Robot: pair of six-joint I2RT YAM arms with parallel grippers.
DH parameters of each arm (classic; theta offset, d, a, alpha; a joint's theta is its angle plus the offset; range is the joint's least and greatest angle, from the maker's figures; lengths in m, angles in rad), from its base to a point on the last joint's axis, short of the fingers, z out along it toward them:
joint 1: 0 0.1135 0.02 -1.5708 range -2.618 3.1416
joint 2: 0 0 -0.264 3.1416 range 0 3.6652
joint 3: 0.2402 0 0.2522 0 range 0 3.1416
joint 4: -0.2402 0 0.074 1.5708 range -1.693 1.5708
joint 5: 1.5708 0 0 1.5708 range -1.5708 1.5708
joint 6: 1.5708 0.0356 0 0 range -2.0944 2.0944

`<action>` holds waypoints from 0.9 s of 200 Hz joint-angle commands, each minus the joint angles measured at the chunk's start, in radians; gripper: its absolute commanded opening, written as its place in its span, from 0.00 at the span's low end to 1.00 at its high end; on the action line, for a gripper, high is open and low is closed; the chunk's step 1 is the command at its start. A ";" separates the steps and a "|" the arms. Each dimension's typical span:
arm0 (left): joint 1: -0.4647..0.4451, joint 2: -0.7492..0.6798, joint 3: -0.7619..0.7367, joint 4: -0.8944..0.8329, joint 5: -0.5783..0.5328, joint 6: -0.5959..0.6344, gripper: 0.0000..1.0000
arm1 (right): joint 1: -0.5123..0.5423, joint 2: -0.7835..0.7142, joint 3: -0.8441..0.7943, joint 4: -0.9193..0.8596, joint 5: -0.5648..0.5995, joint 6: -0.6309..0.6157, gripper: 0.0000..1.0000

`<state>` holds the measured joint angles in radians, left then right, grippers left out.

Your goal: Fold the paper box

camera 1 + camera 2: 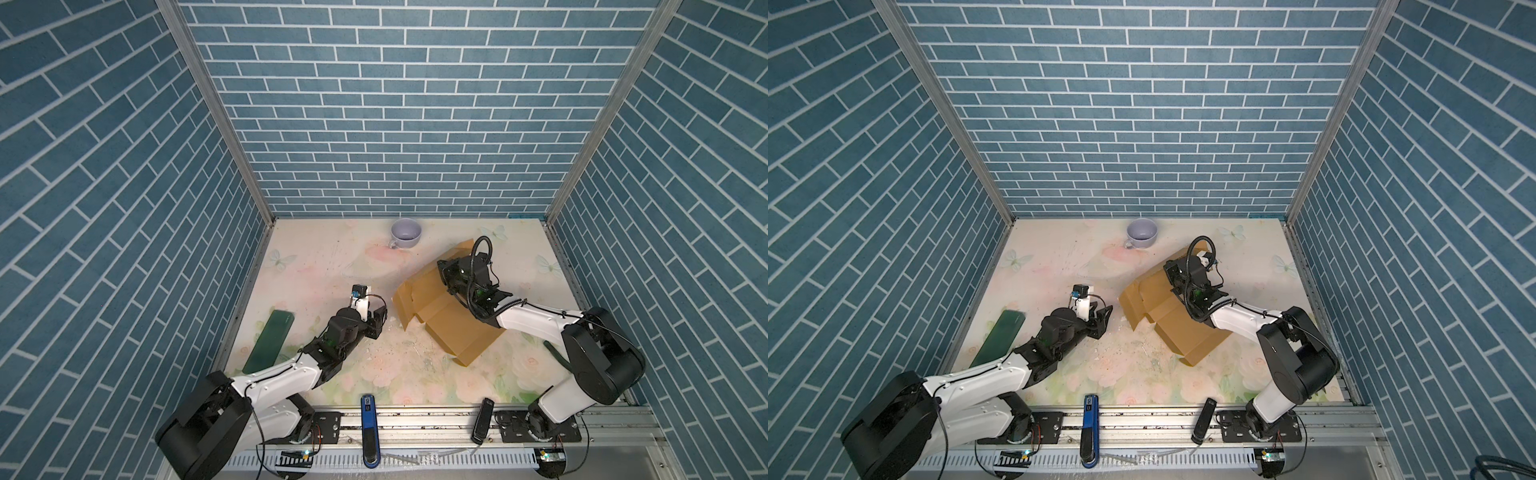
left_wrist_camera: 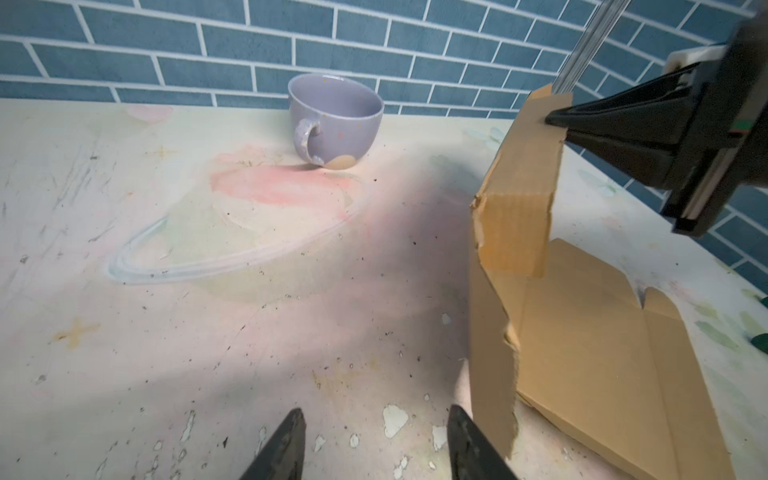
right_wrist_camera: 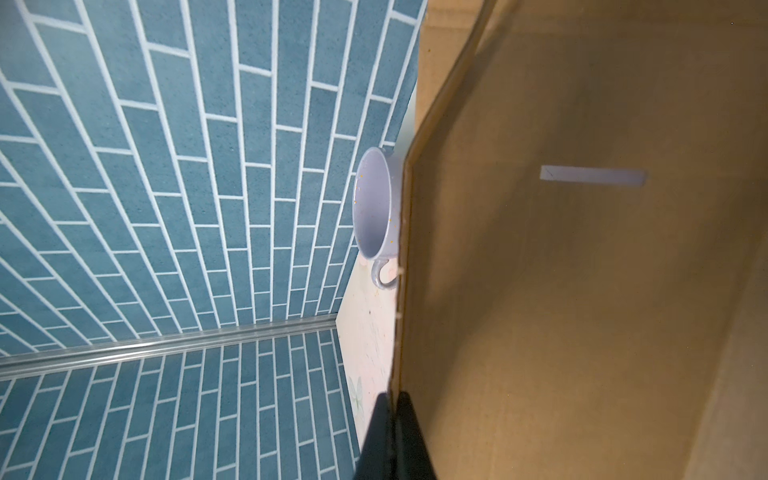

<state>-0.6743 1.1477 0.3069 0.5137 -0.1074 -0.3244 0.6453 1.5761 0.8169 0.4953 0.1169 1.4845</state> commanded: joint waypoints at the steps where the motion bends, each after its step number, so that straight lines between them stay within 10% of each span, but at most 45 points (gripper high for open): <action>1: 0.008 0.040 0.040 -0.043 0.025 0.011 0.56 | -0.002 -0.036 -0.043 0.094 -0.038 -0.057 0.00; 180: -0.050 0.294 0.184 0.041 0.172 0.018 0.51 | -0.025 -0.022 -0.141 0.276 -0.130 -0.075 0.00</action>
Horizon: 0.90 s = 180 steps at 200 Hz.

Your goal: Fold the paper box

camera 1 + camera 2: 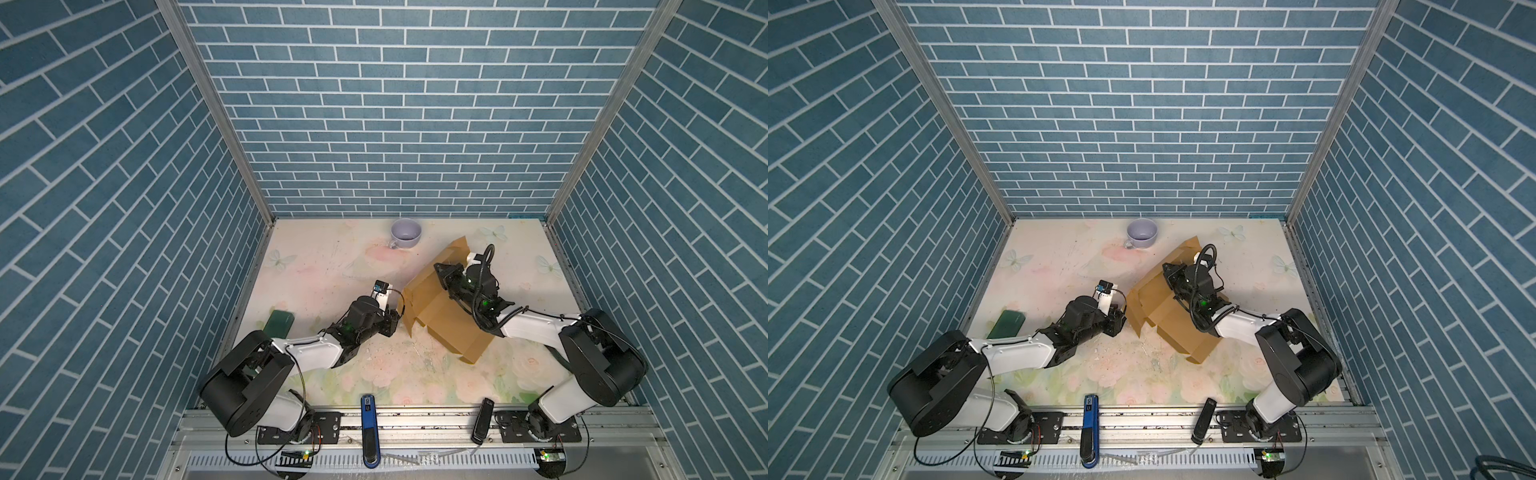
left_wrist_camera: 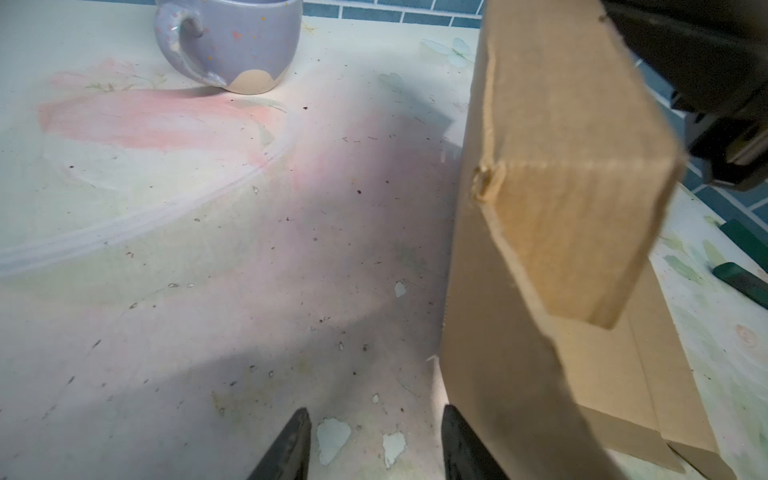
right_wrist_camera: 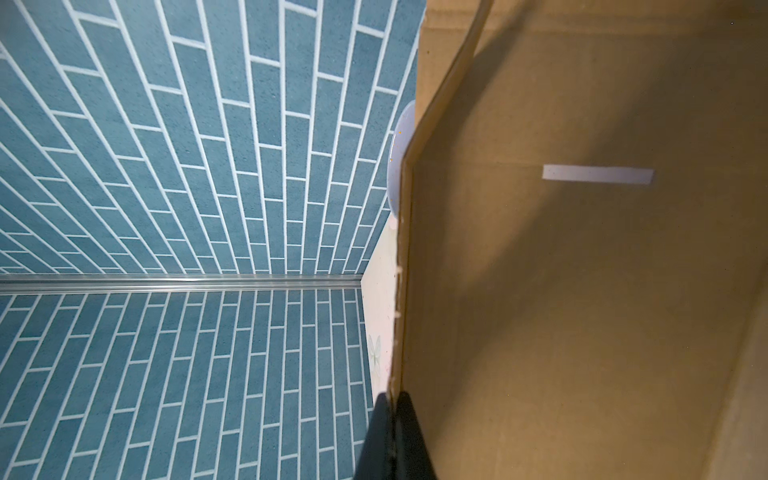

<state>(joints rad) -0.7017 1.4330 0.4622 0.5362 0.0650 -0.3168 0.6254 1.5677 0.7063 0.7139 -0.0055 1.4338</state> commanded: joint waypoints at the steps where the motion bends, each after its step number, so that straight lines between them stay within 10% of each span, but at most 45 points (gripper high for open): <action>1: -0.023 0.009 0.030 0.018 -0.001 0.010 0.51 | -0.006 -0.014 -0.032 0.060 -0.007 -0.024 0.00; 180: -0.194 0.043 0.126 -0.088 -0.116 -0.005 0.52 | -0.020 -0.023 -0.159 0.249 -0.046 -0.012 0.00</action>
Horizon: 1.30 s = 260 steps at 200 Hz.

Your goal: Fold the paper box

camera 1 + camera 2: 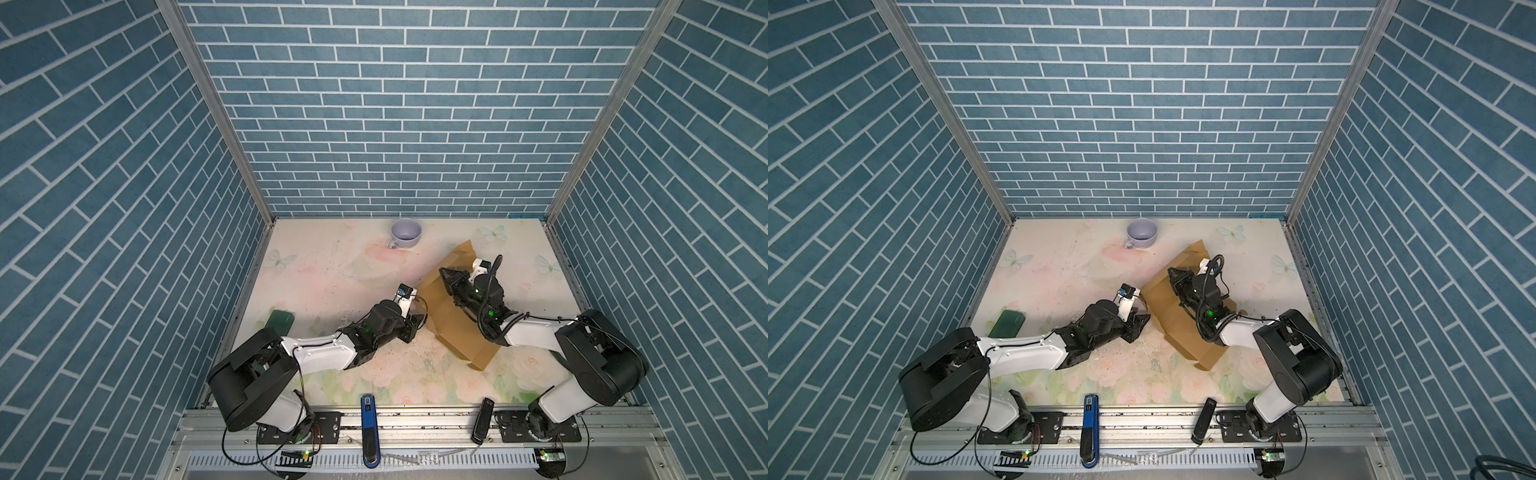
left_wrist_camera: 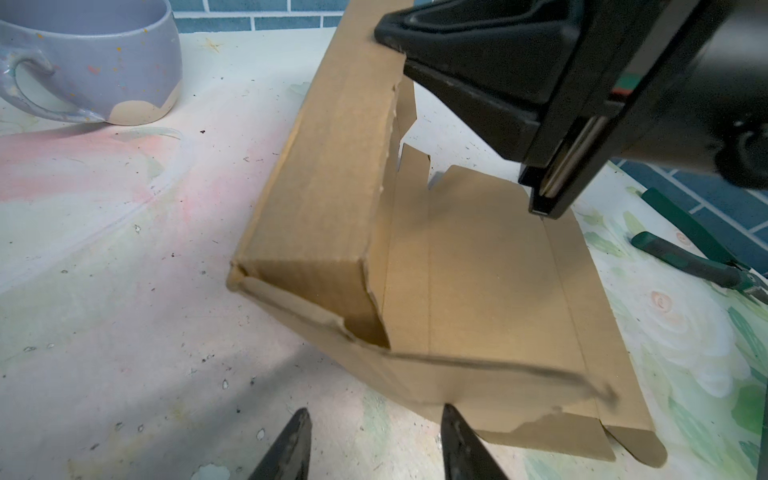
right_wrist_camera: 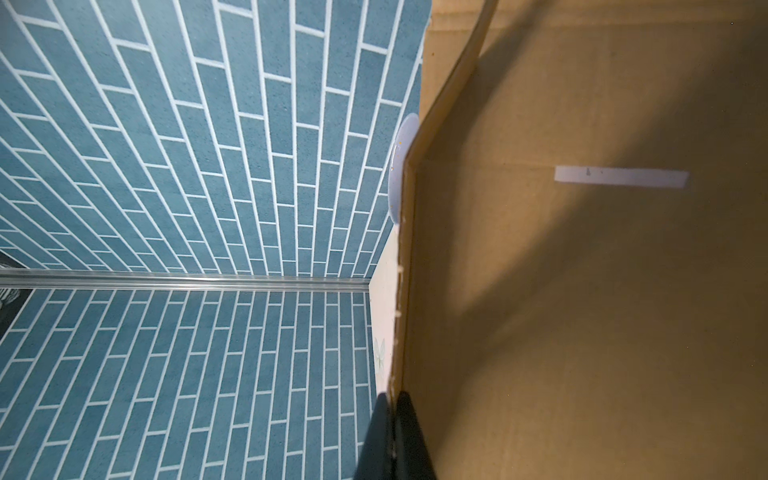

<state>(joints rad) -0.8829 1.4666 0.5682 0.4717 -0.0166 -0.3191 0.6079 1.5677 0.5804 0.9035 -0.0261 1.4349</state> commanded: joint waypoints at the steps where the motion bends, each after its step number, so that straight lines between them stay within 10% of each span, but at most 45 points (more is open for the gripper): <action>1: -0.013 0.009 0.021 -0.024 -0.035 -0.004 0.52 | -0.002 -0.025 -0.034 0.060 -0.026 -0.013 0.00; 260: -0.197 0.122 0.126 -0.114 -0.288 -0.194 0.57 | -0.094 0.133 -0.202 0.487 -0.254 -0.005 0.00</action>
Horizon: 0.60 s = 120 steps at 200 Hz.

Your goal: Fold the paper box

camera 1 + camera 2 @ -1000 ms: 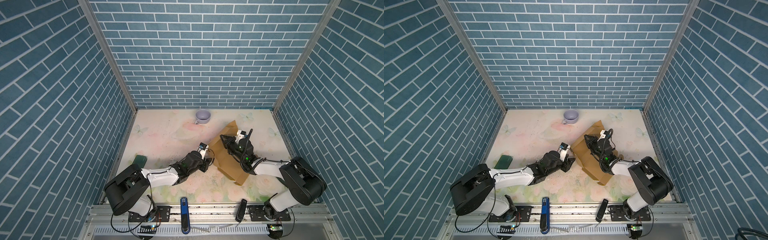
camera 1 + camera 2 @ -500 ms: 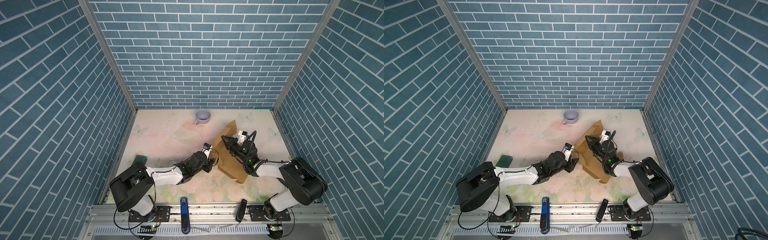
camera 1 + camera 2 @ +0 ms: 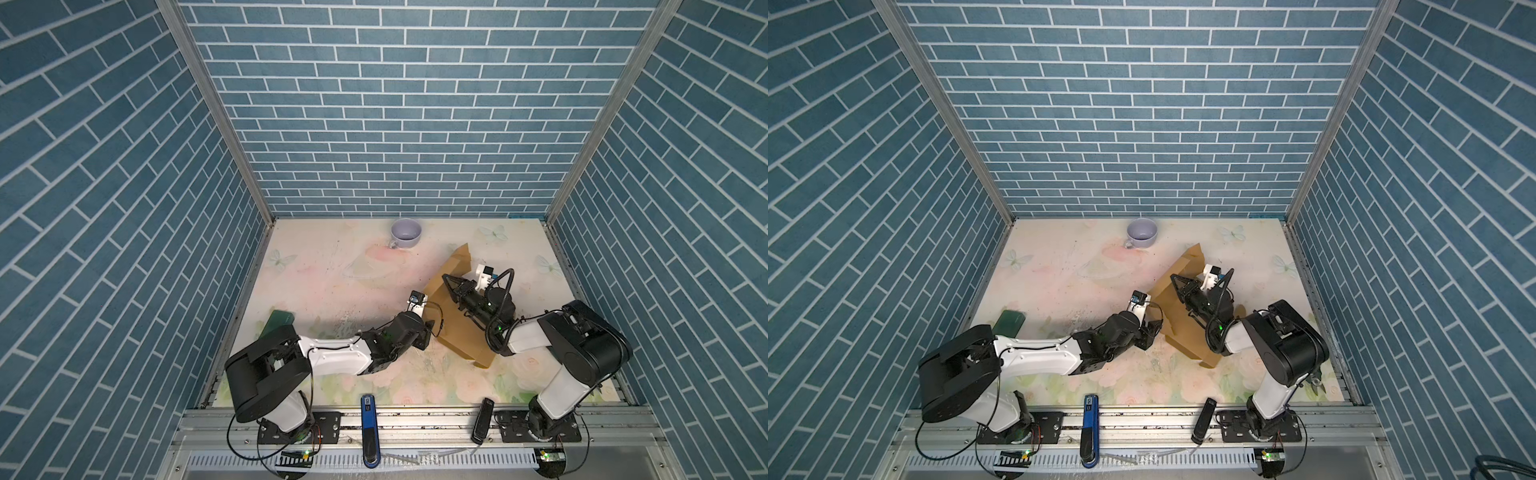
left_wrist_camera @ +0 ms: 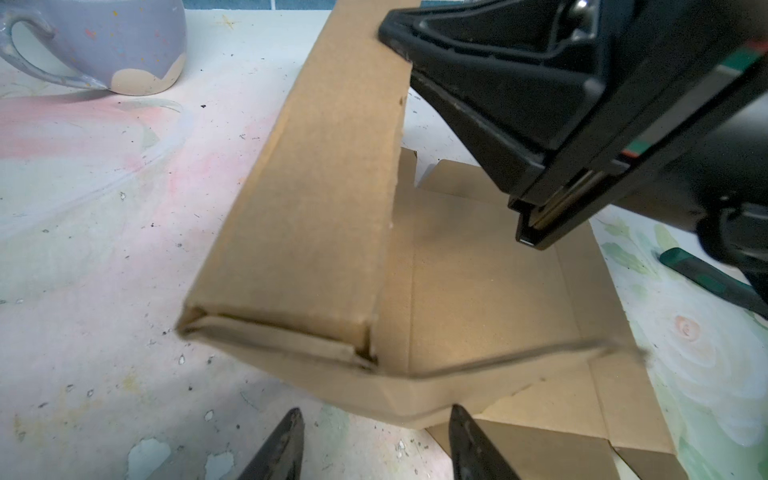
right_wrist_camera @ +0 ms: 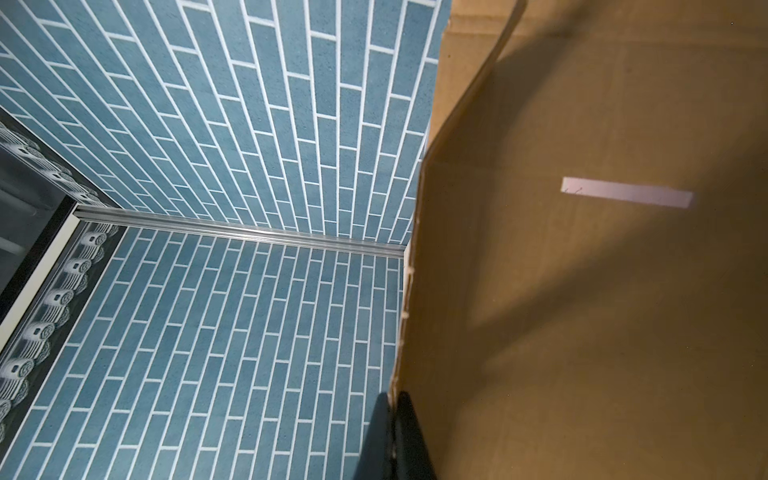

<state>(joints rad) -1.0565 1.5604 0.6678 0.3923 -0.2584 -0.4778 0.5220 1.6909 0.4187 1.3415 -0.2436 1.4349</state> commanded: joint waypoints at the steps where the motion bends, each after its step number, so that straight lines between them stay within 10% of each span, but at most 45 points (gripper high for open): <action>1: -0.024 0.029 0.027 -0.035 -0.047 -0.036 0.57 | -0.009 0.009 -0.041 0.048 -0.037 -0.005 0.00; 120: -0.105 0.118 0.135 -0.101 -0.214 -0.167 0.61 | -0.048 -0.115 -0.113 -0.070 -0.064 -0.080 0.00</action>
<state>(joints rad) -1.1427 1.6585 0.7704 0.3351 -0.3901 -0.5945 0.4789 1.6009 0.3443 1.3182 -0.2760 1.4178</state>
